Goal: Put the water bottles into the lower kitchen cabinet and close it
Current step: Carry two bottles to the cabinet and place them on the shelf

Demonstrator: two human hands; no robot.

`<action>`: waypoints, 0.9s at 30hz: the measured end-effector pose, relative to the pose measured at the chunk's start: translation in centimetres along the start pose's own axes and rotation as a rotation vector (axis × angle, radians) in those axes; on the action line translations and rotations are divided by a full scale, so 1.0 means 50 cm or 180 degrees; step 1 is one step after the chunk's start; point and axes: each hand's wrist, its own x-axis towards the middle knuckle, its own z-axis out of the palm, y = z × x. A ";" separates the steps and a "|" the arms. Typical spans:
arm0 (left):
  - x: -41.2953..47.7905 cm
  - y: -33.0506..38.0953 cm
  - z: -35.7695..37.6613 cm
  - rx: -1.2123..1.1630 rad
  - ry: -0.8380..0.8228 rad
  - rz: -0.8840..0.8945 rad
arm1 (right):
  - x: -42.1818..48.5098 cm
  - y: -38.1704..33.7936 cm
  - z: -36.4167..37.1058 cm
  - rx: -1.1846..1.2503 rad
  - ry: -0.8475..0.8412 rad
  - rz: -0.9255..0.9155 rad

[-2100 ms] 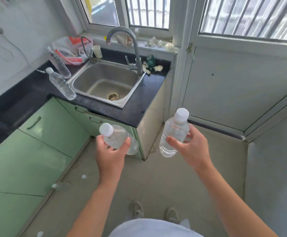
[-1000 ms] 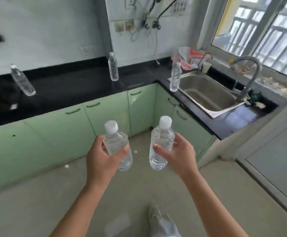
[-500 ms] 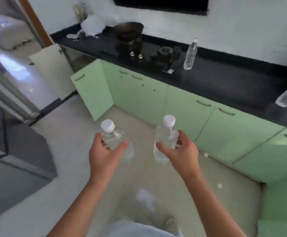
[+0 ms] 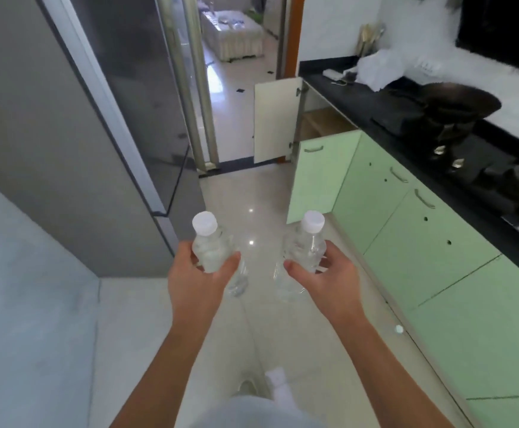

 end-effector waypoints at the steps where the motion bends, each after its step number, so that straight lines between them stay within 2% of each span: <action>1: 0.025 0.001 -0.003 0.0035 0.0018 0.0012 | 0.018 -0.009 0.015 0.0028 -0.0002 -0.0024; 9: 0.197 0.003 0.027 0.0168 0.0113 -0.0015 | 0.190 -0.030 0.073 0.0078 -0.0016 -0.0033; 20: 0.475 0.056 0.236 0.0270 0.0182 -0.0064 | 0.563 0.019 0.113 -0.0111 -0.0073 0.0100; 27: 0.650 0.089 0.300 0.0136 0.0630 -0.0194 | 0.802 -0.050 0.198 -0.0123 -0.0426 -0.0233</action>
